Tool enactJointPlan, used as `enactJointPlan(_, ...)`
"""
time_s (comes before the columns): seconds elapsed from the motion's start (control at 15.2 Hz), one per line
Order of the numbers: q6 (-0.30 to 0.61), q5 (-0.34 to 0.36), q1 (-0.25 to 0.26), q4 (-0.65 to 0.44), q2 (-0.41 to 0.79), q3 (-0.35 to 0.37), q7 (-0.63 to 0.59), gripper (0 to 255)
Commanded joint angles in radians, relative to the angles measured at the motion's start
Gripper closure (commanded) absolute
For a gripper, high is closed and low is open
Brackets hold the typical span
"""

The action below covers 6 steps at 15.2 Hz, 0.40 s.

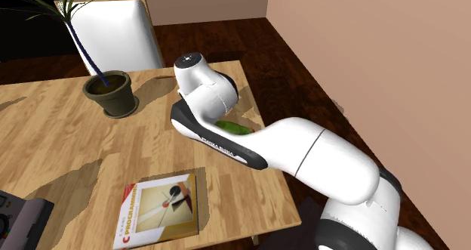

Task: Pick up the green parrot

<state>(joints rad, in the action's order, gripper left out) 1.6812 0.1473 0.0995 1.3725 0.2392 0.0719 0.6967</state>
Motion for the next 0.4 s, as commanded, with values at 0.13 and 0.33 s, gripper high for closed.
enactJointPlan(0.13,-0.069,0.001,0.003,-0.091,0.021,0.001,0.007,255)
enactJointPlan(0.33,-0.088,0.002,0.004,-0.116,0.028,0.001,0.009,255)
